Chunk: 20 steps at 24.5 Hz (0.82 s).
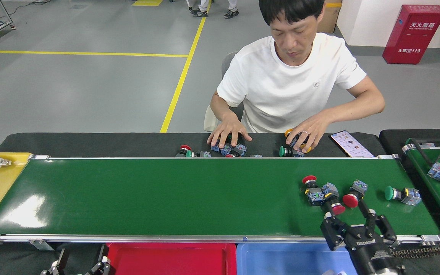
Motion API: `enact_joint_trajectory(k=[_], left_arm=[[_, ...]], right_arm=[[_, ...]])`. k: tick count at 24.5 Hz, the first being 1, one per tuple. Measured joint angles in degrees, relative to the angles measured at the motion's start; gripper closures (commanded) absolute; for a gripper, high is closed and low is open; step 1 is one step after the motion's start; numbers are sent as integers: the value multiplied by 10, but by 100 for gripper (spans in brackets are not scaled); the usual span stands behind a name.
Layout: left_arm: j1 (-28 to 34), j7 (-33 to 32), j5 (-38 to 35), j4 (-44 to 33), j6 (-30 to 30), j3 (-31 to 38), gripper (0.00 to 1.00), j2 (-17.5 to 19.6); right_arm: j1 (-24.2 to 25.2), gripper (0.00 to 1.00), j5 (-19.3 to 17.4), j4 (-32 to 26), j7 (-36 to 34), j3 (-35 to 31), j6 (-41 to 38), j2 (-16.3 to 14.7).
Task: Pick switch part from conveyor to tray
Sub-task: 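Move both grippers over the belt toward the push-button parts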
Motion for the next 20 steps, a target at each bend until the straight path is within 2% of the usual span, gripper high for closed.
enact_joint_trajectory(k=[5, 8, 14, 16, 17, 18, 20], left_arm=[[0, -2, 0, 0, 0, 0, 0, 0], [0, -2, 0, 0, 0, 0, 0, 0], [-1, -4, -1, 0, 0, 0, 0, 0], [-1, -4, -1, 0, 0, 0, 0, 0], [-1, -4, -1, 0, 0, 0, 0, 0], [-2, -4, -1, 0, -1, 0, 0, 0], [-3, -4, -2, 0, -2, 0, 0, 0]], right_arm=[[-14, 5, 20, 18, -6, 28, 34, 30], [-45, 5, 34, 62, -4, 66, 75, 30], [-118, 6, 36, 146, -2, 103, 136, 29], [-146, 11, 36, 174, -2, 111, 151, 29], [-162, 16, 36, 186, -2, 119, 157, 29], [-172, 26, 36, 196, -2, 128, 162, 29], [-187, 53, 36, 217, -1, 146, 165, 29]])
